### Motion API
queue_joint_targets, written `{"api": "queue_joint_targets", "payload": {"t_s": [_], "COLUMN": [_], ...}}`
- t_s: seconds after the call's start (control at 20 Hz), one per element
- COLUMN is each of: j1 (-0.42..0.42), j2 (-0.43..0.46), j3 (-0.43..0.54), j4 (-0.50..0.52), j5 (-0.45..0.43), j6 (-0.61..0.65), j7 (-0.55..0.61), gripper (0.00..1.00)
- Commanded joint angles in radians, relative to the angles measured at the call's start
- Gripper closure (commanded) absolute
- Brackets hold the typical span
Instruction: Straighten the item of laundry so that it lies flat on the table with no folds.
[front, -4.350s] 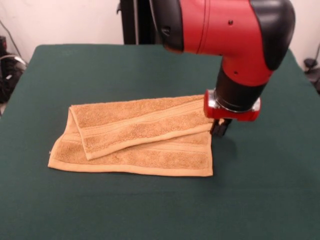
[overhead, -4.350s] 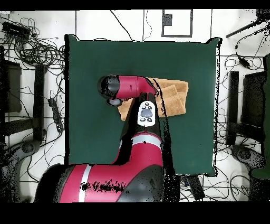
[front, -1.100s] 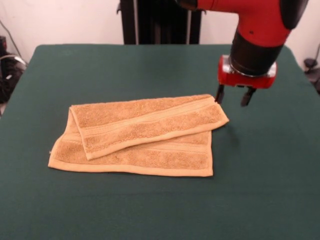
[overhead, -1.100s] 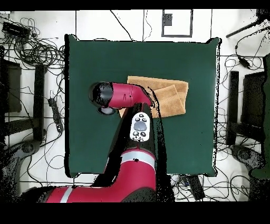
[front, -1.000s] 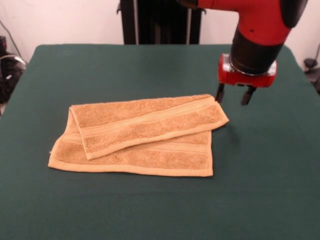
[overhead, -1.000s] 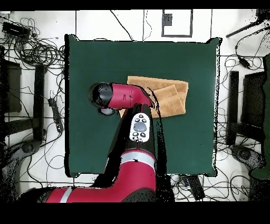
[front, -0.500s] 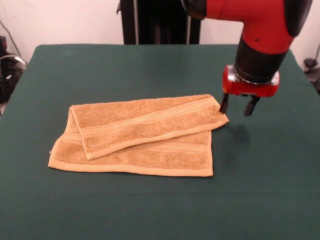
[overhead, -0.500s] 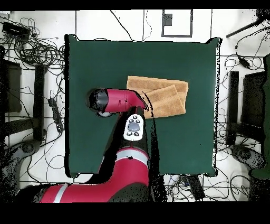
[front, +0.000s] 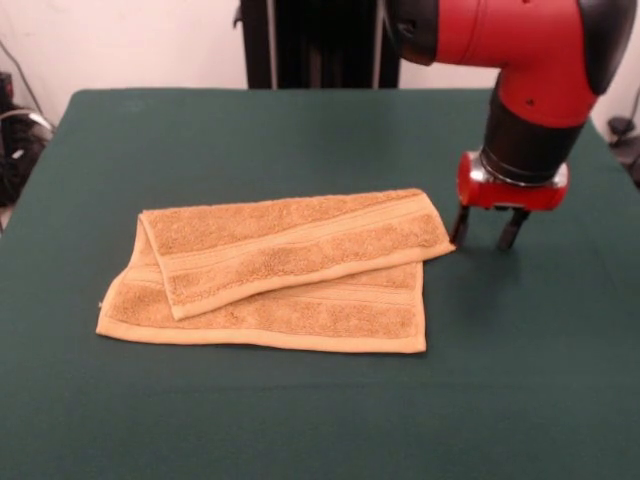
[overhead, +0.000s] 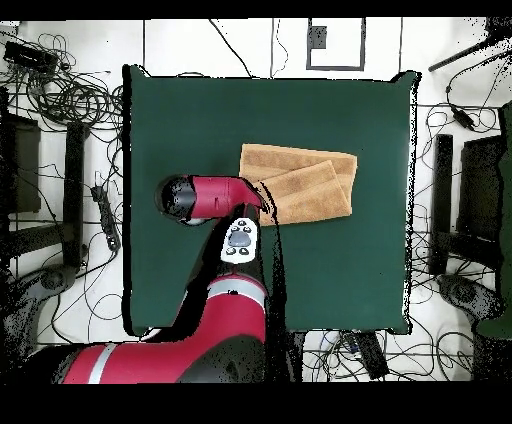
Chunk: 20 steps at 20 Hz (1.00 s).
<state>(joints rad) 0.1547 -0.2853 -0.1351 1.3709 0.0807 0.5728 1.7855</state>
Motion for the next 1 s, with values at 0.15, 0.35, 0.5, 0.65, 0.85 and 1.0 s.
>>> {"api": "queue_joint_targets", "payload": {"t_s": [0.15, 0.35, 0.5, 0.65, 0.85, 1.0], "j1": [0.047, 0.028, 0.023, 0.01, -0.001, -0.009], "j2": [0.087, 0.058, 0.047, 0.038, 0.042, 0.042], "j3": [0.022, 0.008, 0.003, 0.009, 0.013, 0.019], "j4": [0.047, 0.06, 0.056, 0.064, 0.061, 0.061], "j5": [-0.097, -0.145, -0.171, -0.192, -0.225, -0.239], "j6": [0.055, 0.099, 0.118, 0.12, 0.111, 0.111], "j7": [0.063, 0.017, 0.002, -0.003, -0.002, 0.005], "gripper": [0.0, 0.0, 0.0, 0.0, 0.0, 0.0]}}
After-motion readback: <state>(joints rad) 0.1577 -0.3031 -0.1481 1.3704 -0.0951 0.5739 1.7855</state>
